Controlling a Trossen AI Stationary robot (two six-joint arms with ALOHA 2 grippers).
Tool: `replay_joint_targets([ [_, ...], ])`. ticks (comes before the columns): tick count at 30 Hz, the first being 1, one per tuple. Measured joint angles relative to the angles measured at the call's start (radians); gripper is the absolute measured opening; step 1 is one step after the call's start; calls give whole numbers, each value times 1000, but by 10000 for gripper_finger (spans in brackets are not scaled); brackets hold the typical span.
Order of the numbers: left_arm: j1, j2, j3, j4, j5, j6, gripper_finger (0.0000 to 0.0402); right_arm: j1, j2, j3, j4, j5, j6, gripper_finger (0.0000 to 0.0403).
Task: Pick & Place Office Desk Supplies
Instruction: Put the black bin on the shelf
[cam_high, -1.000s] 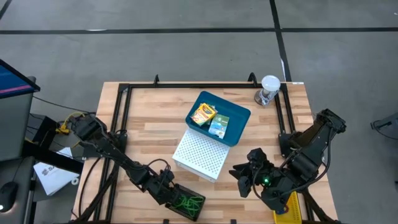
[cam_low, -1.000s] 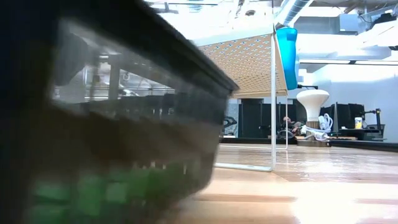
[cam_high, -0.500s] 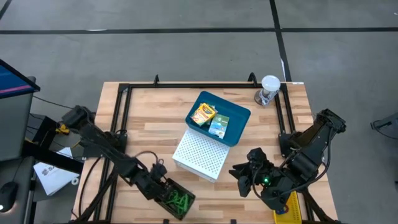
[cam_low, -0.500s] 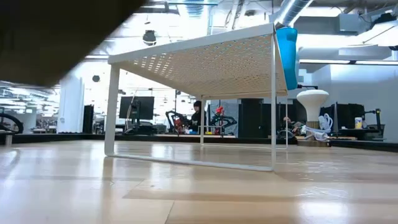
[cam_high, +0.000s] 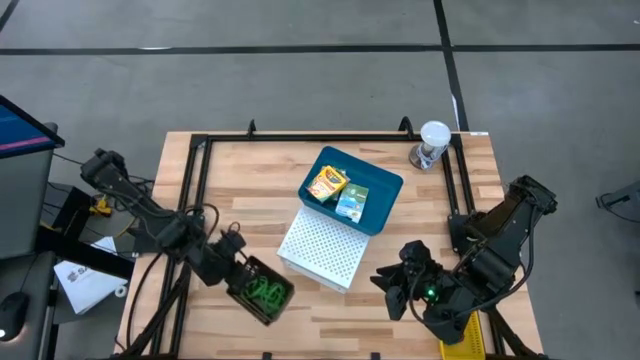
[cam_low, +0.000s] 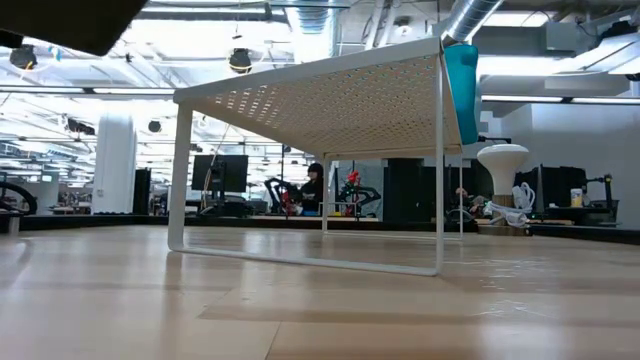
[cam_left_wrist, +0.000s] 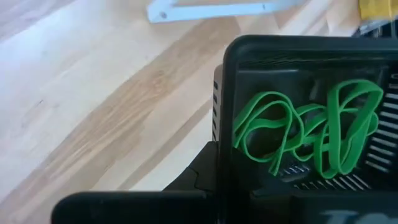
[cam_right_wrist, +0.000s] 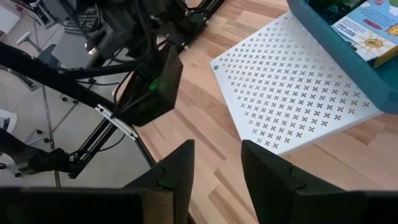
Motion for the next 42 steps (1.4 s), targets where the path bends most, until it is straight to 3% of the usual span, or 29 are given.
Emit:
replay_joint_targets([
  [5,4,-16,0,-29,10,-95,0,2,0,0,0,0,0,130],
  [9,-23,10,0,-39,75,-224,0,12,0,0,0,1,0,130],
  [22,-220,226,0,-104,101,-629,0,18,0,0,0,60,0,130],
  [34,-160,479,0,227,30,-634,0,18,0,0,-6,60,0,130],
  [42,-154,490,0,238,12,-583,21,19,0,0,-5,50,8,130],
])
